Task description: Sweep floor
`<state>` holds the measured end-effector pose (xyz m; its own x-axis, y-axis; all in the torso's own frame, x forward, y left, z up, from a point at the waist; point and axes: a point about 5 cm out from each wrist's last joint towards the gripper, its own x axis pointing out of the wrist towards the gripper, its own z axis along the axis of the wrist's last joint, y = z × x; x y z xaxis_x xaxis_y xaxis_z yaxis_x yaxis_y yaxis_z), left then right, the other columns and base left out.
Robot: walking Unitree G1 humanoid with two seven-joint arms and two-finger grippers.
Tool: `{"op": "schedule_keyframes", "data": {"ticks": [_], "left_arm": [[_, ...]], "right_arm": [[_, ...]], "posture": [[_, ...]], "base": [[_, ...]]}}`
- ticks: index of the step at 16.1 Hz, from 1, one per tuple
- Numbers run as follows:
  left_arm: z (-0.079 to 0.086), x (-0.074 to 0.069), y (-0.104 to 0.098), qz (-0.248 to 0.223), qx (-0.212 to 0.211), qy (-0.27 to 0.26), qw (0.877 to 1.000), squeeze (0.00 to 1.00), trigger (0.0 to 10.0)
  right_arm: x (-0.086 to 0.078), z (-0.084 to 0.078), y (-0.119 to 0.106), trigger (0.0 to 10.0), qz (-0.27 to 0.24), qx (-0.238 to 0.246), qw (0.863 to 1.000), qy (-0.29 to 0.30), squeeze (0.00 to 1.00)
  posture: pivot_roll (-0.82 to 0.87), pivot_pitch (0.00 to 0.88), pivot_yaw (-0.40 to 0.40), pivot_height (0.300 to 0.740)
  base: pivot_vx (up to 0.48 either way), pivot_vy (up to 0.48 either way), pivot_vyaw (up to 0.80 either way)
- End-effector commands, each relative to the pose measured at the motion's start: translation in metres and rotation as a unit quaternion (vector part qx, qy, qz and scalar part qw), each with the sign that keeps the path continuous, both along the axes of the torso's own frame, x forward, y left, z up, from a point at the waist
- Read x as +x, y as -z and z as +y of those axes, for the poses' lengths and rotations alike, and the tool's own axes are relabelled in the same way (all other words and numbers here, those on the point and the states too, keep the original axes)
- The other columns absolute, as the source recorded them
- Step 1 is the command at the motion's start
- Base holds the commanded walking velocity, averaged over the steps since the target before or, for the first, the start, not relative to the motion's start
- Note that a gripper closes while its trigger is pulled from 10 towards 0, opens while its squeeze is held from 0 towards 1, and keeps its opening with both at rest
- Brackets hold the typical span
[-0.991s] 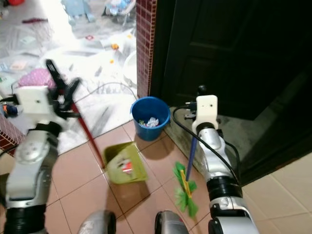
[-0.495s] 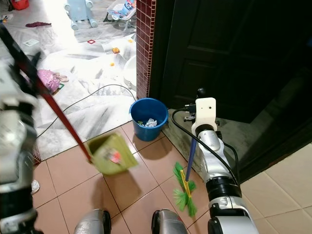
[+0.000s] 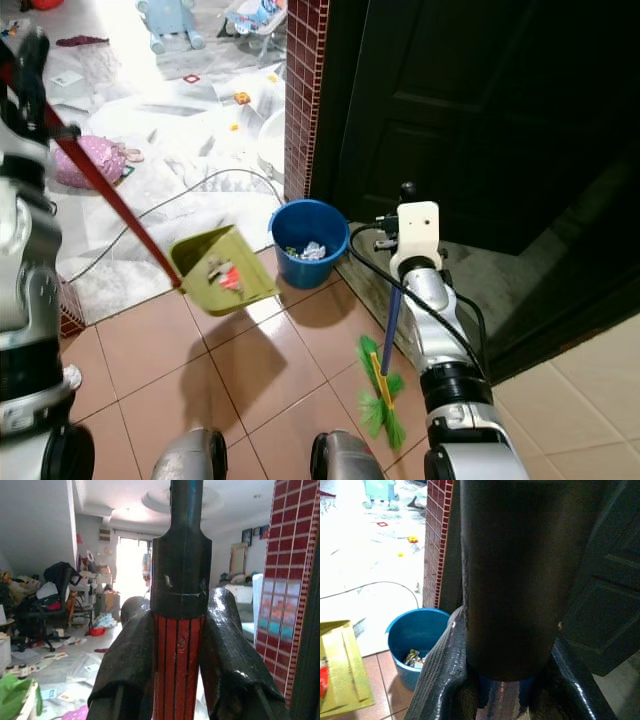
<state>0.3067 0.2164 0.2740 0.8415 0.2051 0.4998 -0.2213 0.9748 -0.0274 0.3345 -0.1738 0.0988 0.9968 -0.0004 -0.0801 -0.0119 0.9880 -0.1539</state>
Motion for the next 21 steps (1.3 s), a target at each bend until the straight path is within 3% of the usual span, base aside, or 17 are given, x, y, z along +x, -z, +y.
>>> {"op": "schedule_keyframes", "data": {"ticks": [1,6,21], "left_arm": [[0.000,-0.004,-0.025,-0.062,0.005,-0.006,0.998,0.00,10.0],[-0.005,0.003,-0.040,-0.089,-0.005,0.005,0.996,0.00,10.0],[-0.003,0.008,-0.040,-0.092,0.001,0.005,0.996,0.00,10.0]], "right_arm": [[0.003,-0.001,-0.005,10.0,-0.010,-0.005,1.000,-0.001,0.00],[0.002,0.000,-0.004,10.0,-0.009,-0.005,1.000,-0.002,0.00],[0.001,0.002,-0.001,10.0,-0.003,-0.009,1.000,-0.010,0.00]], "posture": [[-0.01,0.085,-0.059,0.740],[-0.02,0.085,-0.057,0.740],[-0.02,0.087,-0.061,0.740]], "base": [[0.330,0.000,0.00],[0.367,0.000,0.00],[0.378,0.000,0.00]]}}
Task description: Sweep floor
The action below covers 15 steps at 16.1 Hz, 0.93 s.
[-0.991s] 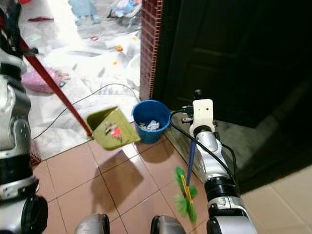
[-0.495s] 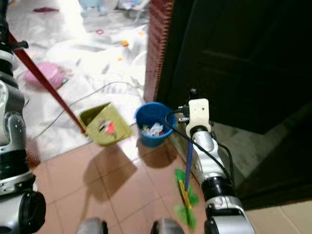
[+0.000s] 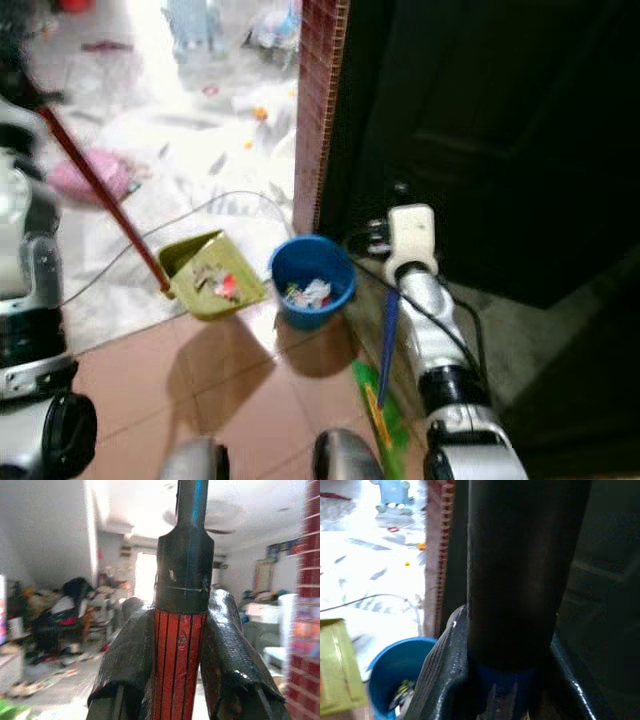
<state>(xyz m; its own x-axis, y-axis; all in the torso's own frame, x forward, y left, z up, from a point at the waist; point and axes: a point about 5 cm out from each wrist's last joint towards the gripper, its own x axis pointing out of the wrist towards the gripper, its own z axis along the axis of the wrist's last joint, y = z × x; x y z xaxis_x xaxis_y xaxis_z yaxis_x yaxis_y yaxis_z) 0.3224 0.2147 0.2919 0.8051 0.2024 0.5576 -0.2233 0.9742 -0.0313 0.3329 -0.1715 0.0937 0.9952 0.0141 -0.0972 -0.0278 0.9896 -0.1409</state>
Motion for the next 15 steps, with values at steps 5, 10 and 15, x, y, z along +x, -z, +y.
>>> {"op": "schedule_keyframes", "data": {"ticks": [5,10,15], "left_arm": [[-0.004,-0.008,-0.021,-0.060,-0.002,0.010,0.998,0.00,10.0],[-0.017,-0.005,-0.013,-0.052,-0.003,0.028,0.998,0.00,10.0],[-0.051,-0.002,-0.001,-0.041,0.019,0.081,0.996,0.00,10.0]], "right_arm": [[0.002,0.001,-0.004,10.0,-0.008,-0.016,1.000,-0.006,0.00],[0.002,0.002,-0.004,10.0,-0.008,-0.014,1.000,-0.005,0.00],[0.003,0.002,-0.004,10.0,-0.009,-0.014,1.000,-0.006,0.00]], "posture": [[-0.01,0.088,-0.072,0.740],[-0.02,0.091,-0.063,0.740],[-0.02,0.103,-0.064,0.740]], "base": [[0.347,0.000,0.00],[0.343,0.000,0.00],[0.127,0.000,0.00]]}}
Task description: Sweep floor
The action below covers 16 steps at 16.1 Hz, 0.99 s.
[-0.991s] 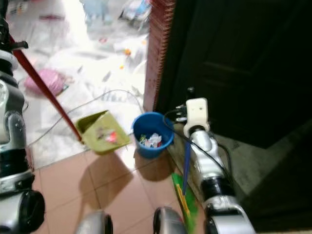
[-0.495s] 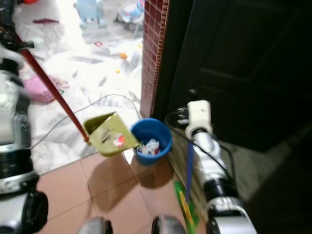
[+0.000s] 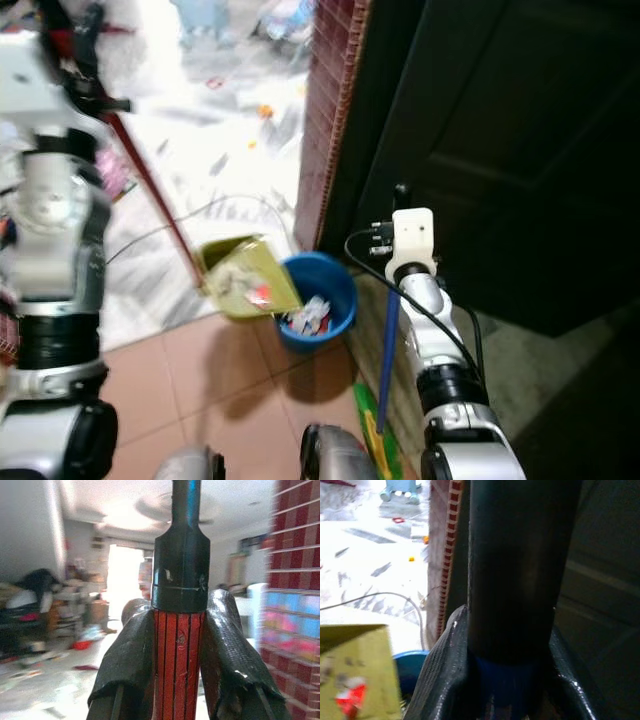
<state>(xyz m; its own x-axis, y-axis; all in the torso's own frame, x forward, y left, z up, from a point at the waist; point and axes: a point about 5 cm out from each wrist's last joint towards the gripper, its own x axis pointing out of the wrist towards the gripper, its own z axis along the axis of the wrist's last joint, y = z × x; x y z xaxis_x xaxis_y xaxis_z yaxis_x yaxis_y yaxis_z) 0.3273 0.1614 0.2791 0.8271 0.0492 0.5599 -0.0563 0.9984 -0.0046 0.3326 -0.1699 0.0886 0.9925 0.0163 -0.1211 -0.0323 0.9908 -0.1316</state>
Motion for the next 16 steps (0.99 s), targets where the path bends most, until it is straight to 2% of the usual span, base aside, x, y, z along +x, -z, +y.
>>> {"op": "schedule_keyframes", "data": {"ticks": [1,3,6,7,8,11,12,13,14,15,16], "left_arm": [[-0.007,-0.008,-0.011,-0.041,0.005,0.013,0.999,0.00,10.0],[-0.020,-0.008,-0.009,-0.044,0.020,0.033,0.998,0.00,10.0],[-0.050,-0.010,-0.002,-0.050,0.073,0.090,0.992,0.00,10.0],[-0.068,-0.012,0.007,-0.052,0.111,0.125,0.985,0.00,10.0],[-0.079,-0.014,0.013,-0.050,0.124,0.150,0.980,0.00,10.0],[-0.102,-0.019,0.019,-0.058,0.142,0.196,0.969,0.00,10.0],[-0.114,-0.024,0.019,-0.065,0.152,0.223,0.961,0.00,10.0],[-0.128,-0.030,0.019,-0.077,0.178,0.257,0.947,0.00,10.0],[-0.153,-0.043,0.029,-0.084,0.256,0.335,0.903,0.00,10.0],[-0.167,-0.052,0.038,-0.081,0.311,0.383,0.866,0.00,10.0],[-0.173,-0.056,0.042,-0.084,0.337,0.399,0.849,0.00,10.0]], "right_arm": [[0.003,0.001,-0.009,10.0,-0.020,-0.018,1.000,-0.006,0.00],[0.004,0.001,-0.009,10.0,-0.020,-0.019,1.000,-0.006,0.00],[0.004,0.001,-0.009,10.0,-0.020,-0.018,1.000,-0.006,0.00],[0.005,0.002,-0.009,10.0,-0.019,-0.018,1.000,-0.007,0.00],[0.005,0.002,-0.010,10.0,-0.019,-0.017,1.000,-0.007,0.00],[0.004,0.003,-0.009,10.0,-0.019,-0.016,1.000,-0.006,0.00],[0.004,0.003,-0.009,10.0,-0.019,-0.016,1.000,-0.006,0.00],[0.004,0.003,-0.008,10.0,-0.018,-0.015,1.000,-0.006,0.00],[0.004,0.003,-0.008,10.0,-0.017,-0.016,1.000,-0.007,0.00],[0.004,0.003,-0.008,10.0,-0.017,-0.015,1.000,-0.007,0.00],[0.004,0.003,-0.008,10.0,-0.017,-0.015,1.000,-0.007,0.00]], "posture": [[-0.02,0.100,-0.063,0.740],[-0.02,0.101,-0.063,0.740],[-0.02,0.100,-0.064,0.740],[-0.03,0.100,-0.061,0.740],[-0.03,0.100,-0.061,0.740],[-0.03,0.101,-0.056,0.740],[-0.03,0.101,-0.056,0.740],[-0.02,0.104,-0.057,0.740],[-0.02,0.104,-0.057,0.740],[-0.02,0.104,-0.057,0.740],[-0.02,0.104,-0.053,0.740]], "base": [[0.000,0.000,0.00],[0.000,0.000,0.00],[0.000,0.000,0.00],[0.000,0.000,0.00],[0.000,0.000,0.00],[0.000,0.000,0.00],[0.000,0.000,0.00],[0.000,0.000,0.00],[0.000,0.000,0.00],[0.000,0.000,0.00],[0.000,0.000,0.00]]}}
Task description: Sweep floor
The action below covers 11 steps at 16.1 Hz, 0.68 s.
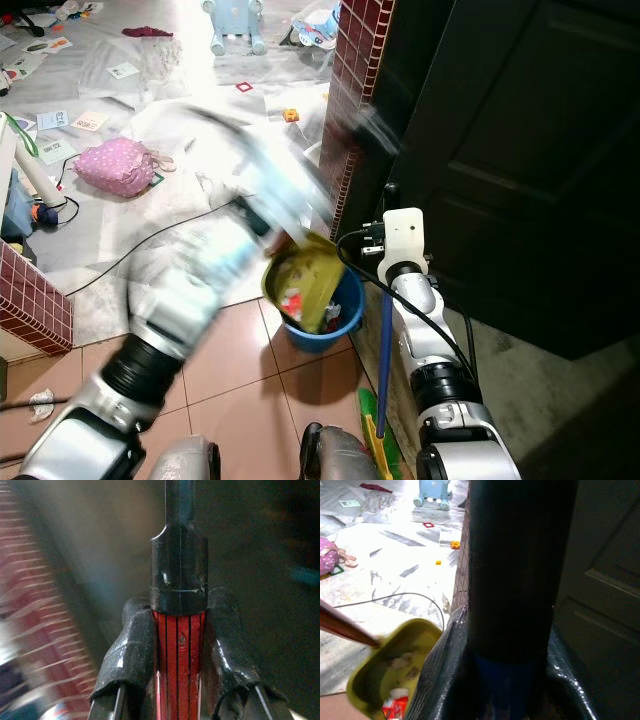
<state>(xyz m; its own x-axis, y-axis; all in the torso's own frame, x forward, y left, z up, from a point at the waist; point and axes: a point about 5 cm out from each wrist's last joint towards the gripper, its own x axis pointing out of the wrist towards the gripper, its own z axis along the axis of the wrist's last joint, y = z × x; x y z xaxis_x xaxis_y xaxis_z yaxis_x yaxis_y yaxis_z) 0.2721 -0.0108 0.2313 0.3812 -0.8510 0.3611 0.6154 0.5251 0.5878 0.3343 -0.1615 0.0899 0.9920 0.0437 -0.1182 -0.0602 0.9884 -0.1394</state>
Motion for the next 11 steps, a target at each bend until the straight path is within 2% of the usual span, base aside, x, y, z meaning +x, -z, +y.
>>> {"op": "schedule_keyframes", "data": {"ticks": [1,6,8,9,11], "left_arm": [[-0.007,-0.006,-0.005,-0.036,0.037,0.023,0.998,0.00,10.0],[-0.012,-0.011,-0.009,-0.061,0.052,0.034,0.996,0.00,10.0],[-0.009,-0.008,-0.020,-0.047,0.013,0.019,0.999,0.00,10.0],[-0.007,-0.007,-0.024,-0.051,0.004,0.012,0.999,0.00,10.0],[-0.006,-0.005,-0.025,-0.026,-0.018,0.009,0.999,0.00,10.0]], "right_arm": [[0.003,-0.005,-0.006,10.0,-0.016,-0.011,1.000,0.008,0.00],[0.003,-0.005,-0.006,10.0,-0.015,-0.011,1.000,0.006,0.00],[0.003,-0.005,-0.006,10.0,-0.014,-0.012,1.000,0.005,0.00],[0.003,-0.004,-0.006,10.0,-0.014,-0.012,1.000,0.005,0.00],[0.004,-0.004,-0.006,10.0,-0.014,-0.012,1.000,0.005,0.00]], "posture": [[-0.02,0.104,-0.053,0.740],[-0.02,0.105,-0.056,0.740],[-0.02,0.104,-0.057,0.740],[-0.02,0.104,-0.056,0.740],[-0.02,0.104,-0.056,0.740]], "base": [[0.000,0.000,0.00],[0.000,0.000,0.00],[0.000,0.000,0.00],[0.000,0.000,0.00],[0.000,0.000,0.00]]}}
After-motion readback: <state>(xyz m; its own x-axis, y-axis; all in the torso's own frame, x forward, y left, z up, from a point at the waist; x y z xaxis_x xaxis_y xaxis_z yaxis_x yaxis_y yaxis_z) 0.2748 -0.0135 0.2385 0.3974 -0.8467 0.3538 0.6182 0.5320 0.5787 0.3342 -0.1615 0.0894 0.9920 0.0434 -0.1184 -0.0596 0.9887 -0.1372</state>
